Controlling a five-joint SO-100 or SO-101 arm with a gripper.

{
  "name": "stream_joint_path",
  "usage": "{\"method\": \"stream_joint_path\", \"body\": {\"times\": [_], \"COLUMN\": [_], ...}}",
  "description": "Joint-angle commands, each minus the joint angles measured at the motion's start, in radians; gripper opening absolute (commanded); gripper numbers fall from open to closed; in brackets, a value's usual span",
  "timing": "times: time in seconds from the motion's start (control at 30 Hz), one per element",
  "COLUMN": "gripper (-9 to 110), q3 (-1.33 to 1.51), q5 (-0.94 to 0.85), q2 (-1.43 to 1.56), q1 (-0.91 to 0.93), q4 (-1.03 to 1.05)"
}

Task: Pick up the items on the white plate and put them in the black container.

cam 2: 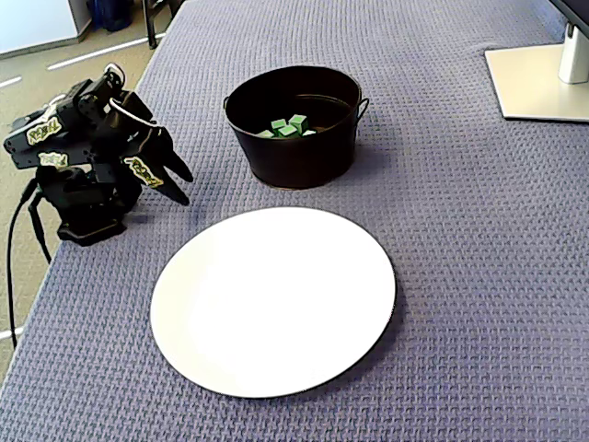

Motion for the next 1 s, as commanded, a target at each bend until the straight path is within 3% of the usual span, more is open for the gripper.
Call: {"method": "stream_joint_path", "body": {"times": [0.0, 0.3, 0.53, 0.8, 0.97], "gripper": [23, 27, 23, 24, 24], "q3": [0.040, 0.037, 0.032, -0.149, -0.034], "q5": [-0.071, -0.077, -0.064, -0.006, -0.063], "q2": [-0.006, -0.012, -0.006, -0.006, -0.006], "q1": [0.029, 0.061, 0.051, 0.021, 0.026], "q4": [-0.069, -0.117, -0.083, -0.149, -0.212]}}
